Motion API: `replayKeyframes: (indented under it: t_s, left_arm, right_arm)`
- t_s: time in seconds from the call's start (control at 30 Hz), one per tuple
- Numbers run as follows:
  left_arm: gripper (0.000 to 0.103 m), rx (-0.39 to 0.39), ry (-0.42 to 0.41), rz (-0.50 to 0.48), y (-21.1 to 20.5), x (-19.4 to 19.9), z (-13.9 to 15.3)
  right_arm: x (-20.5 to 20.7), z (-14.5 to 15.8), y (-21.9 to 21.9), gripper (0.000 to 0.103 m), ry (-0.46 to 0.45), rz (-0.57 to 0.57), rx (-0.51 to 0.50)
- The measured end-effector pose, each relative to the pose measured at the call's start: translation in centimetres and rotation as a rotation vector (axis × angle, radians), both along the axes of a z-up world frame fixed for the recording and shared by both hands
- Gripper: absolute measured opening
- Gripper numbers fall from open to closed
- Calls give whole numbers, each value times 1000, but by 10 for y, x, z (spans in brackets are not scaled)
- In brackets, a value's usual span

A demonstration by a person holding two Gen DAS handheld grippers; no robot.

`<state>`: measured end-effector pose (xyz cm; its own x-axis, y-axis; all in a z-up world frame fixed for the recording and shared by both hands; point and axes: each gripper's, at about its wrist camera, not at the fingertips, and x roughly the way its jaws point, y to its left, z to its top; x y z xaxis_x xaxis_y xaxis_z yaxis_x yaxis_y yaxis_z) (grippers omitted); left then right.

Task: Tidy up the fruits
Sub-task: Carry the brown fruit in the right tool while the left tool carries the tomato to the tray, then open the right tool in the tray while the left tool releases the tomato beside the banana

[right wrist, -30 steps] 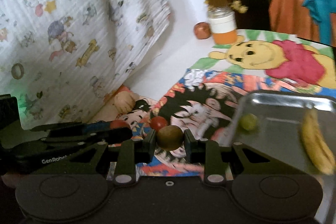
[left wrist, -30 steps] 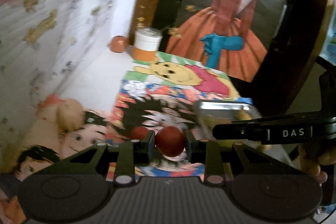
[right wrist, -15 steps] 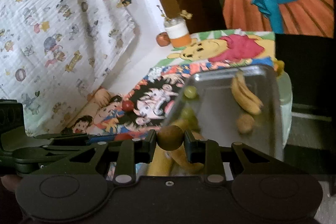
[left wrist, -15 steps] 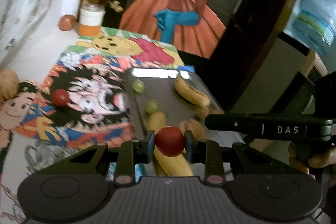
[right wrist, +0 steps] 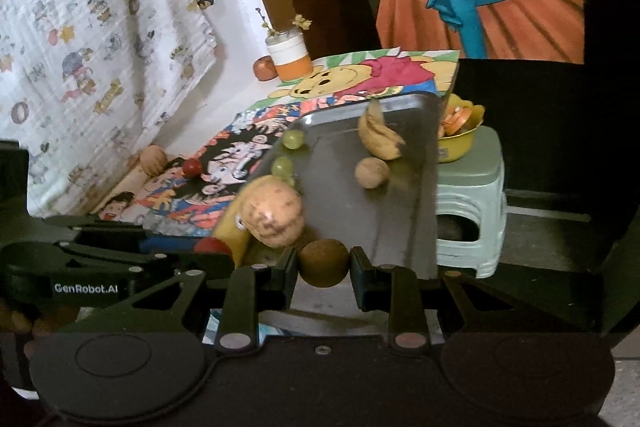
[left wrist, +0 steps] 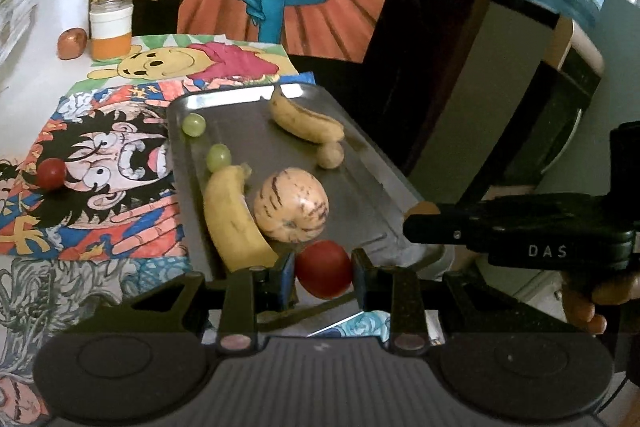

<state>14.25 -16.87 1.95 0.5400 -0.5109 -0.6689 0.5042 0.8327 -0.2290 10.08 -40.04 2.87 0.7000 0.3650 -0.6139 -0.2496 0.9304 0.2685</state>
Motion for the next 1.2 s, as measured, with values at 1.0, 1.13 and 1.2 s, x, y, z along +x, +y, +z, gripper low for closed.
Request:
replayKeyframes:
  t_s: [1.0,1.13,1.2]
  left_arm:
    - [33,183,-14,-4,-38,3,-15]
    - [34,158,-12,-4,-36,1,-14]
    - [34,160,-19,-8,-36,-1,-13]
  right_arm:
    - [-7,-20,11,30,-44,40,-156]
    - [-8,-19,12,30,-45,36,-159]
    - [-10,-19,11,30,-47,31,-160]
